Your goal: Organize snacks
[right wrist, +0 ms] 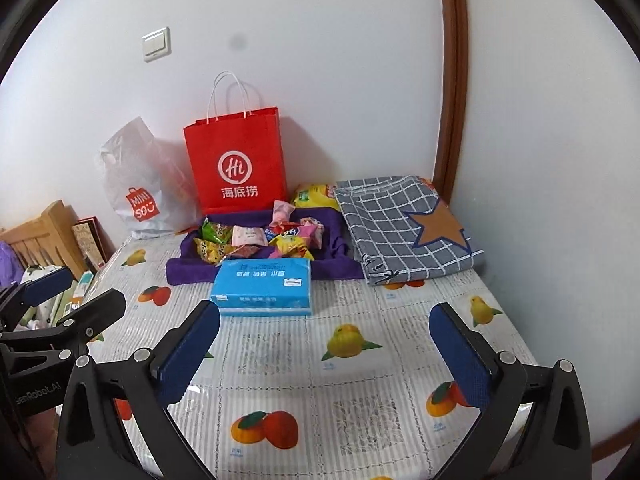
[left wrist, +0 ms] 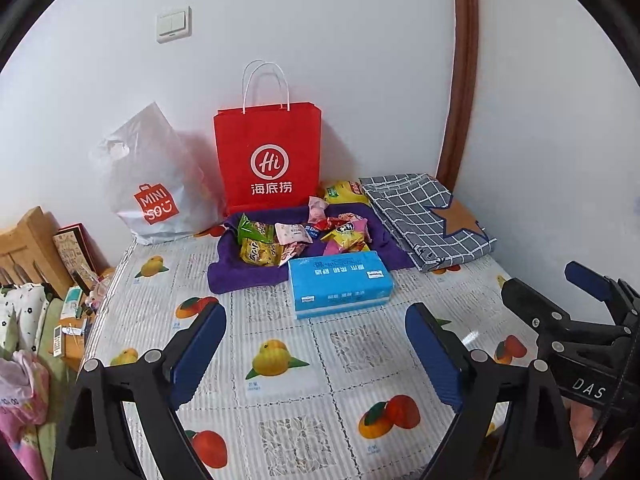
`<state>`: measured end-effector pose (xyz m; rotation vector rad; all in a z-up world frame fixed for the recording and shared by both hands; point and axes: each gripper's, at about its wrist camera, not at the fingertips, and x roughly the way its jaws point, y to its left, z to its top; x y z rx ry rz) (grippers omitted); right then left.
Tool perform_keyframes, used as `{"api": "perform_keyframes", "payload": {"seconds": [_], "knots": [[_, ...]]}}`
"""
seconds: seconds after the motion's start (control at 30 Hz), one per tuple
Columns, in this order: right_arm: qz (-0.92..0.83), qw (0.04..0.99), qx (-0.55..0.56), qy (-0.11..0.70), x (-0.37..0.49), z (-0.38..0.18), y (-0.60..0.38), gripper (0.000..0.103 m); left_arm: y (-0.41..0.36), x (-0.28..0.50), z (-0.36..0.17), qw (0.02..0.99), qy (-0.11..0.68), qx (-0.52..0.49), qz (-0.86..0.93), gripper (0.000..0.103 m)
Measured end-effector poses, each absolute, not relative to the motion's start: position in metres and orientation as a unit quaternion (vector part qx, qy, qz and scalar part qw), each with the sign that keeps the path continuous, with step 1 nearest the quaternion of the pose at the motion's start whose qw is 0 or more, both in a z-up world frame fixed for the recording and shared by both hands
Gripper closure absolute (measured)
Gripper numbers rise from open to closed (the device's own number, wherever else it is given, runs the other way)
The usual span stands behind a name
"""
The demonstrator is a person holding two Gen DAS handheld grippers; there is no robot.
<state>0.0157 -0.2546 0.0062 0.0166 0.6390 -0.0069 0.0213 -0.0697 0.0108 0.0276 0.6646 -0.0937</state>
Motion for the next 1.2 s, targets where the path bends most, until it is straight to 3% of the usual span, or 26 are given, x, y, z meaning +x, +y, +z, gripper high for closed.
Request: {"api": "perform_keyframes", "payload": {"seconds": [1.2], "knots": [[-0.017, 0.950, -0.011, 0.313, 0.0074, 0.0041, -0.2500, 0.000, -0.0641, 0.0185, 0.0071, 0.944, 0.328, 0.013, -0.036, 0.012]]}}
